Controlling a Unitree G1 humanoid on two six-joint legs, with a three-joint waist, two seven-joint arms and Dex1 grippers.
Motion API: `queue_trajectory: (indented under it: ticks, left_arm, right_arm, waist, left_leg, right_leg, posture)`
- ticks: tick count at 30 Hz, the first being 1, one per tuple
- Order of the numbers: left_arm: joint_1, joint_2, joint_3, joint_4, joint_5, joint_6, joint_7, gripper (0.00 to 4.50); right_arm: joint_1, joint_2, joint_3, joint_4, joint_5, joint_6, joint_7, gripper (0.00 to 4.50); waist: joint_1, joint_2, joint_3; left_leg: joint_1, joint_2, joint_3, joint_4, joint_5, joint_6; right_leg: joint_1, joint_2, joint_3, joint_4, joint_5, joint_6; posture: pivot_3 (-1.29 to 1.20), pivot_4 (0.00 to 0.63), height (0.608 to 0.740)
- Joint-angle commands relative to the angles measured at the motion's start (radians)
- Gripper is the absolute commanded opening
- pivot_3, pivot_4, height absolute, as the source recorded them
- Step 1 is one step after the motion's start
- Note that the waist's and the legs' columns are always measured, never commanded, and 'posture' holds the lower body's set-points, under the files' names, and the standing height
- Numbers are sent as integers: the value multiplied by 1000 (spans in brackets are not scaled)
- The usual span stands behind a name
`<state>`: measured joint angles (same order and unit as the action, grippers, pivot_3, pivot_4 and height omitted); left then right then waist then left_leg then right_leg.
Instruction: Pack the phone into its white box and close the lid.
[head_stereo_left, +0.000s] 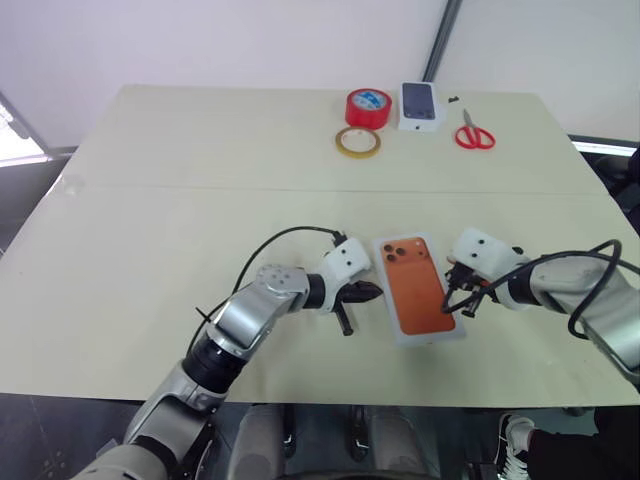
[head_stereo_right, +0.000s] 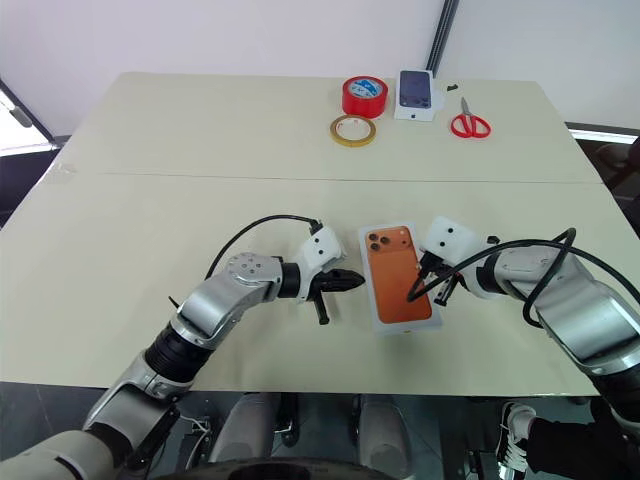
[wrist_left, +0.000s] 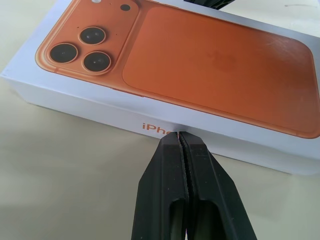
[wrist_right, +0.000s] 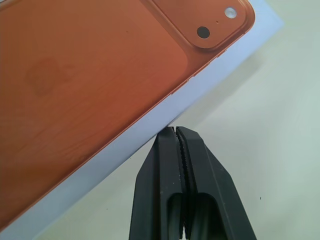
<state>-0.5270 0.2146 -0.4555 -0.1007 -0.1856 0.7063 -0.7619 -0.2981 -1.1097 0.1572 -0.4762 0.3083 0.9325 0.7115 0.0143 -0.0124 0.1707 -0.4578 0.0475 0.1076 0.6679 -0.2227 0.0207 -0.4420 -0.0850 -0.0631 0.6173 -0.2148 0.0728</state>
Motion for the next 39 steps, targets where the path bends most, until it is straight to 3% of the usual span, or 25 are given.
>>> queue_trajectory:
  ticks: [1,19,24,29,35,39]
  left_arm:
    - [-41,-40,-3,-14,-6,-31,3,49]
    - [-32,-40,21,-16,-10,-28,16,49]
    - [-24,-20,71,-23,-31,-15,22,49]
    - [-73,-43,178,6,-86,6,44,49]
    - [-146,-79,103,136,-5,-84,60,49]
    - [-193,-117,44,251,53,-140,61,49]
  right_arm:
    - [4,14,-30,-23,-7,-8,10,50]
    - [43,7,-44,7,-71,-35,33,50]
    - [67,-40,-108,42,-79,-80,76,50]
    - [137,-62,-271,32,2,-154,192,50]
    - [265,-25,-353,-118,111,-128,261,50]
    - [324,13,-328,-199,135,-79,216,50]
  waist:
    - [1,0,0]
    - [0,0,0]
    - [0,0,0]
    - [1,0,0]
    - [2,-1,0]
    - [1,-1,0]
  left_leg:
    - [0,0,0,0,0,0]
    - [0,-1,0,0,0,0]
    - [0,-1,0,0,0,0]
    - [0,-1,-1,1,0,0]
    - [3,-1,-1,1,0,0]
    - [4,-1,-1,1,0,0]
  right_leg:
    - [0,0,0,0,0,0]
    - [0,0,0,0,0,0]
    - [0,0,0,0,0,0]
    - [1,1,0,1,0,1]
    - [4,2,0,0,0,3]
    - [5,2,0,0,-1,1]
  posture:
    - [0,150,740]
    - [0,150,740]
    - [0,150,740]
    - [0,150,740]
    - [0,150,740]
    - [0,150,740]
